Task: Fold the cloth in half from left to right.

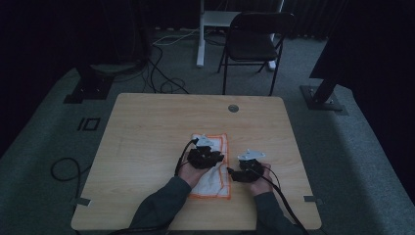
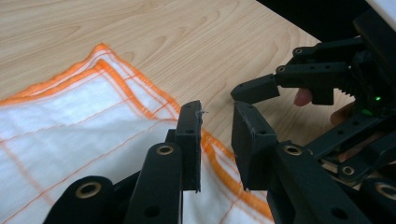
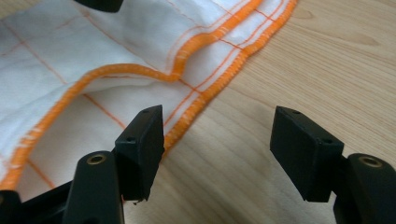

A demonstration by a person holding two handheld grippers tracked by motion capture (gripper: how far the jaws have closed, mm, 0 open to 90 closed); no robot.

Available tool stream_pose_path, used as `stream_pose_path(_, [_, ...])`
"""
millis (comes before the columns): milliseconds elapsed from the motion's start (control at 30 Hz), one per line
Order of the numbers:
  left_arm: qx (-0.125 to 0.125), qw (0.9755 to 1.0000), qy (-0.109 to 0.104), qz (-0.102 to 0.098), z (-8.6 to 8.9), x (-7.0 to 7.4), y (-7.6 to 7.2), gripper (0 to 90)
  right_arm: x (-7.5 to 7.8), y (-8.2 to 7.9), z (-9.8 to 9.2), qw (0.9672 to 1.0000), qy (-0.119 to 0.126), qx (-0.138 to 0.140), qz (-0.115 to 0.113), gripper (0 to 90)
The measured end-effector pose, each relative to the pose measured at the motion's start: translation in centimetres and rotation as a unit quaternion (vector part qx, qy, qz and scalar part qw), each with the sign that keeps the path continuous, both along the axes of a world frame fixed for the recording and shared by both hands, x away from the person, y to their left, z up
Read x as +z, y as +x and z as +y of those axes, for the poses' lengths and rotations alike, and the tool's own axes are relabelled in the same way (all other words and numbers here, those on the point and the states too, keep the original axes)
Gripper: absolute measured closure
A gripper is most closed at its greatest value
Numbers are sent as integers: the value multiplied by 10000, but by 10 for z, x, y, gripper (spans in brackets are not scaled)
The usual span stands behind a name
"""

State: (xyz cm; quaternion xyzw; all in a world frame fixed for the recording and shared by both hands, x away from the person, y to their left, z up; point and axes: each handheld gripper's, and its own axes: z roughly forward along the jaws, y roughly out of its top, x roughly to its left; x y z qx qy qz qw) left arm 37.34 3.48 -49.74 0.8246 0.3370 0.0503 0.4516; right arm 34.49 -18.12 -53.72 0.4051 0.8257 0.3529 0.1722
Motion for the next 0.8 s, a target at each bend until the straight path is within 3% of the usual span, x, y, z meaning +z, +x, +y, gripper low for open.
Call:
stream_pose_path(333, [193, 9996, 123, -139, 28, 1, -14, 722, 4, -17, 10, 9994, 15, 329, -56, 359])
stream_pose_path(667, [430, 9990, 102, -38, 52, -9, -23, 720, 3, -35, 25, 9952, -204, 952, -51, 358])
stream_pose_path(800, [497, 9987, 77, 17, 57, -11, -23, 720, 6, -39, 26, 9941, -26, 1082, -27, 358])
